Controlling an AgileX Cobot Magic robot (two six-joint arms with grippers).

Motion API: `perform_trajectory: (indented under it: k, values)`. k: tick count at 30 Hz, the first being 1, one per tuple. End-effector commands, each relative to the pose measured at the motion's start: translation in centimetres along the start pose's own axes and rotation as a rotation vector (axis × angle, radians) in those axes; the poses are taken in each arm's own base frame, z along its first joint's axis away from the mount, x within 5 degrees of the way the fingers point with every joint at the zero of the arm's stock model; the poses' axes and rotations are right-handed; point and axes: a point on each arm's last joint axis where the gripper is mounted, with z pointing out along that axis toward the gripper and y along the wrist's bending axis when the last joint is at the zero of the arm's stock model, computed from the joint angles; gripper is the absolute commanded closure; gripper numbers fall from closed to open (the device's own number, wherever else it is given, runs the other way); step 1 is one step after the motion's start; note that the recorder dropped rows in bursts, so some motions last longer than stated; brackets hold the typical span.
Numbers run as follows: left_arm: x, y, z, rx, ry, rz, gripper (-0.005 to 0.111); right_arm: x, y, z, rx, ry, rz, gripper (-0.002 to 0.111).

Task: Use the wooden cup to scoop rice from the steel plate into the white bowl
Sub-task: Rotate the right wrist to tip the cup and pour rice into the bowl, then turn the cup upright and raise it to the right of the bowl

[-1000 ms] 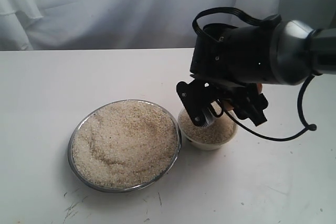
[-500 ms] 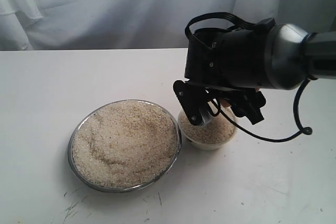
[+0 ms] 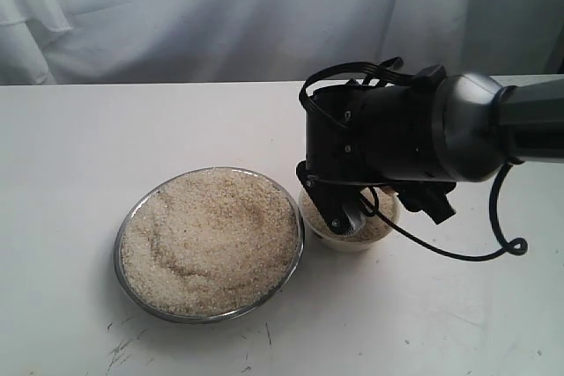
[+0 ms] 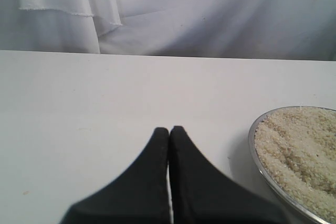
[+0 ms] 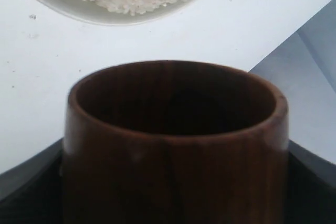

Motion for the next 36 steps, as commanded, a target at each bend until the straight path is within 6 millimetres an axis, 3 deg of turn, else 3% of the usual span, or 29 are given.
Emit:
perform_trajectory:
  k: [1,11,19,27,33,36]
  values:
    - [0.1,0.0,0.0,0.002,-0.007,-0.001,0.107,-0.1,-0.2,-0.2,0.03,-0.008,0.054,0.108]
    - [0.1,0.0,0.0,0.002,-0.007,-0.004,0.107,-0.2,-0.4,0.3,0.011,-0.141,0.27,0.108]
    - [0.1,0.0,0.0,0.002,-0.007,-0.004,0.107,3.9,-1.9,0.3,0.022,-0.418,0.668,0.108]
    - [0.1,0.0,0.0,0.002,-0.007,-0.001,0.107,8.8,-2.3,2.3,-0.006,-0.589,1.014,0.108]
    - [0.1,0.0,0.0,0.002,-0.007,-0.001,0.107,10.9,-2.0,4.3,-0.064,-0.712,1.343,0.108]
    - [0.1,0.0,0.0,0.002,-0.007,-0.004,0.107,10.9,-1.2,5.4,-0.077,-0.761,1.481,0.108]
